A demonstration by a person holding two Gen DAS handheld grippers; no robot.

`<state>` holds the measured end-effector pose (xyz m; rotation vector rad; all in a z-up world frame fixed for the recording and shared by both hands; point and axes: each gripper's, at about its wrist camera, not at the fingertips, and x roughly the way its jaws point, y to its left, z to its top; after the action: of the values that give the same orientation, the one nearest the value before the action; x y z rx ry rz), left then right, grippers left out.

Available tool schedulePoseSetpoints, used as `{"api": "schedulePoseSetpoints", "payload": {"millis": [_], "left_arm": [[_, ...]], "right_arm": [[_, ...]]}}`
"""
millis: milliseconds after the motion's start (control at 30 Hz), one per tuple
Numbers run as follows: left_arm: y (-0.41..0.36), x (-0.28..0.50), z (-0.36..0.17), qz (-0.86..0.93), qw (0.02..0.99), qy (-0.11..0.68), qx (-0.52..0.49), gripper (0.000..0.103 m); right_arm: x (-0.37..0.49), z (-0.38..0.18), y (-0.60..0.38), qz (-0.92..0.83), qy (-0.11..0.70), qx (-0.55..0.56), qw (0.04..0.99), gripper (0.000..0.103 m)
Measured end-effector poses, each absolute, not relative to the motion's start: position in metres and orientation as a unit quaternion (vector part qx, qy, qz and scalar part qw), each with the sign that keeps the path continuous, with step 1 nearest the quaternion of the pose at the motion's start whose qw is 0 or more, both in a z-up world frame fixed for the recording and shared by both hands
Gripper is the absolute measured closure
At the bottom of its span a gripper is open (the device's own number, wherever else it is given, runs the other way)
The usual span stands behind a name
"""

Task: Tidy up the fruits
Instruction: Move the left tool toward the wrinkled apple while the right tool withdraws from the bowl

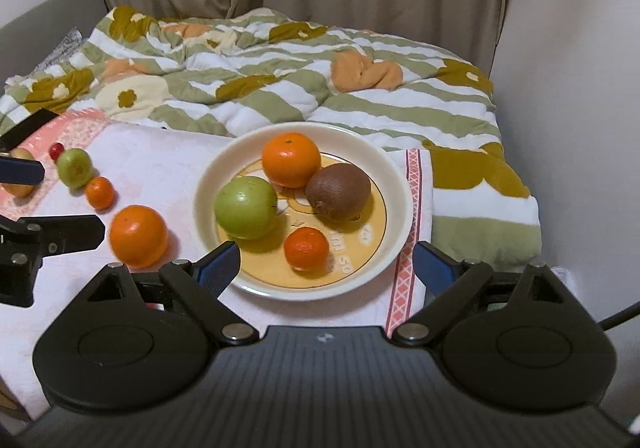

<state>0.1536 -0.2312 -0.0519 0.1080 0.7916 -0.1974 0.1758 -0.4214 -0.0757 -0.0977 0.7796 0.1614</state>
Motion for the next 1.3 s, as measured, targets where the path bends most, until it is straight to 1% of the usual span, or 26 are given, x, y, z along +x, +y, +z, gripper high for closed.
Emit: {"api": "schedulePoseSetpoints", "payload": {"millis": [300,600,767,1033,1300], "left_arm": [[-0.194,0.116,-0.026,-0.051,0.927,0.369,0.041,0.002],[-0.121,0.089,-0.01,0.002,0.938,0.345,0.027,0.001],[-0.078,0.086,-0.005,0.0,0.94,0.339,0.032,0.001],[-0.014,0.098,-0.008,-0.028,0.941,0.334,0.049,0.001],[0.037,0.129,-0.033,-0.063,0.93,0.356,0.066,0.001]], "right_arm": [[0.142,-0.037,-0.402,0.1,0.354,-0.047,0.928,0.0],[0.116,-0.005,-0.356,0.106,0.329,-0.038,0.938,0.0],[0.105,0.006,-0.317,0.095,0.319,-0.033,0.942,0.0],[0.101,0.003,-0.242,0.059,0.329,-0.019,0.942,0.0],[0.114,-0.028,-0.176,0.02,0.345,-0.018,0.938,0.0]]}}
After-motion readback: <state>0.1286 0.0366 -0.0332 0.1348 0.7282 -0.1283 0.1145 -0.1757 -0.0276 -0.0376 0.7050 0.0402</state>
